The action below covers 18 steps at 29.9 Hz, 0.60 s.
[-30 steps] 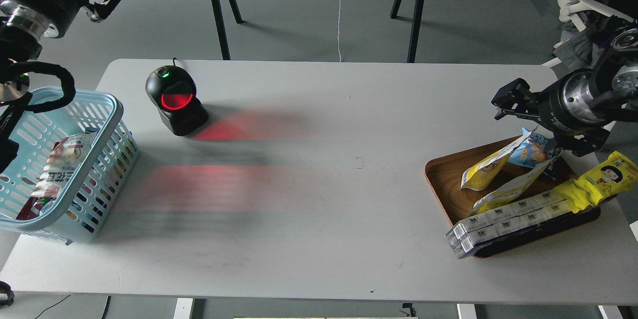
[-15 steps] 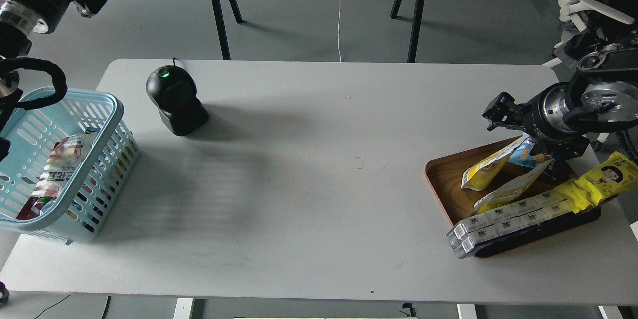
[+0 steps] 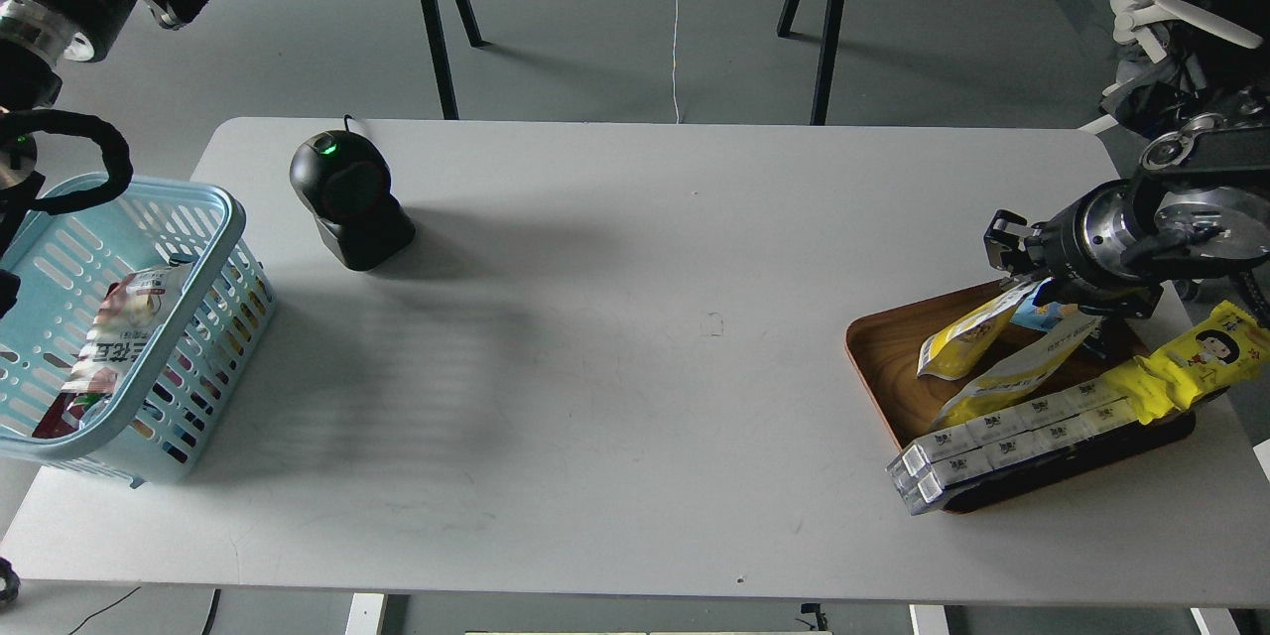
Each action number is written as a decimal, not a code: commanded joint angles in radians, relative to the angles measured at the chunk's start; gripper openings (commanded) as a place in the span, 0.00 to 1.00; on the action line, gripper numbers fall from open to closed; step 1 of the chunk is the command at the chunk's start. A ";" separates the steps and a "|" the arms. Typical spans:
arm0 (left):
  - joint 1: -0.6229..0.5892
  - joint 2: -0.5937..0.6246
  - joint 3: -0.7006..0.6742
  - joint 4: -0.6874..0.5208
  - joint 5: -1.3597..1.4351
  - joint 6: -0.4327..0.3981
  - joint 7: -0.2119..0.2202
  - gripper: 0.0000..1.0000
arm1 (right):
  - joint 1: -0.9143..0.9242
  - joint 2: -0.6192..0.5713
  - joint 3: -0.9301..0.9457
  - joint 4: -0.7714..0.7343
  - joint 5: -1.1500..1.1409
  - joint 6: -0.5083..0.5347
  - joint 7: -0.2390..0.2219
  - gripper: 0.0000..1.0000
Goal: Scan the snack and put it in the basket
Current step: 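Lower the right gripper onto the yellow snack packet and grasp it, then lift the yellow packet and carry it toward the table center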
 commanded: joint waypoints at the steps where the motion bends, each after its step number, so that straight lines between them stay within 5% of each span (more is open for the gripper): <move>1: 0.000 0.009 0.000 0.000 0.000 0.000 0.000 1.00 | 0.001 -0.003 0.001 0.001 0.000 0.001 0.000 0.00; 18: -0.006 0.009 0.000 0.000 0.000 0.000 0.001 1.00 | 0.148 -0.047 0.025 0.011 0.017 -0.016 0.000 0.00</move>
